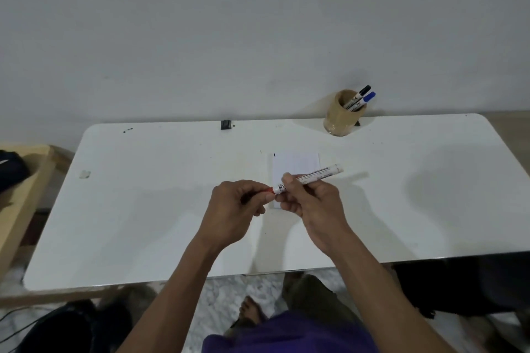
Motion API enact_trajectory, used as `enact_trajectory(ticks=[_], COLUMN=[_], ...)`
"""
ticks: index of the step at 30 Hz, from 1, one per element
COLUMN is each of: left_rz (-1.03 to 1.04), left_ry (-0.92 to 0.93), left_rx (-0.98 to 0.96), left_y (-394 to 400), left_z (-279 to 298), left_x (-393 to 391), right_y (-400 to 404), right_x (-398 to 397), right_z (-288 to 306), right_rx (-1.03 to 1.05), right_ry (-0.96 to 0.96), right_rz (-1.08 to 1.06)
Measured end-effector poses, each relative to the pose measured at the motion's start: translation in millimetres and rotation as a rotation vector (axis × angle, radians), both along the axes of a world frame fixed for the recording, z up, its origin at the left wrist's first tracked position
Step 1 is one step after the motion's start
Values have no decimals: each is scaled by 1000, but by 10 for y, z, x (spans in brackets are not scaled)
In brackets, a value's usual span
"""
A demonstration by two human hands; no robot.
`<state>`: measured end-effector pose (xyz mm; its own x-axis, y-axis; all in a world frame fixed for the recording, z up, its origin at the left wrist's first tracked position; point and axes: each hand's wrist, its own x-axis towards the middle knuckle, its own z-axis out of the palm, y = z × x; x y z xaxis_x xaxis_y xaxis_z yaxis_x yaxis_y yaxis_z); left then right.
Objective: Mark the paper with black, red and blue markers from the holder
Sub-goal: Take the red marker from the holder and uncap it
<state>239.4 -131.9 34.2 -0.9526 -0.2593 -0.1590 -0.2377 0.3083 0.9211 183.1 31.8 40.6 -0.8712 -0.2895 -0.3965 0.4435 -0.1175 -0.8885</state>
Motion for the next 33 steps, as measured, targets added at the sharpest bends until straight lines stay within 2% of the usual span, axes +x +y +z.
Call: enact_trajectory(ticks=[4,8,14,20,26,33], left_rz=[8,106,260,235,170,184], left_ry=[-79,-164,-182,-245,-382,-388], left_rx=[73,88,-198,-480,-577,-546], left_y=[-40,-176,-413,-555,-606,-558], left_z=[-19,-84,-306,-625,-803,-831], left_x=[-59,-194,-722,-1264,-1525,-1420], right_y=[0,42,85,61,102,102], right_x=[-133,-451,-883,-1123,-1293,-1332], right_z=[-71,-116,-193,-355,-505,-653], right_rx=[10,-59,11,71,102,139], right_ry=[11,-26,14,-6,-40,-61], right_rz=[63,-31,-33,-37,-31,4])
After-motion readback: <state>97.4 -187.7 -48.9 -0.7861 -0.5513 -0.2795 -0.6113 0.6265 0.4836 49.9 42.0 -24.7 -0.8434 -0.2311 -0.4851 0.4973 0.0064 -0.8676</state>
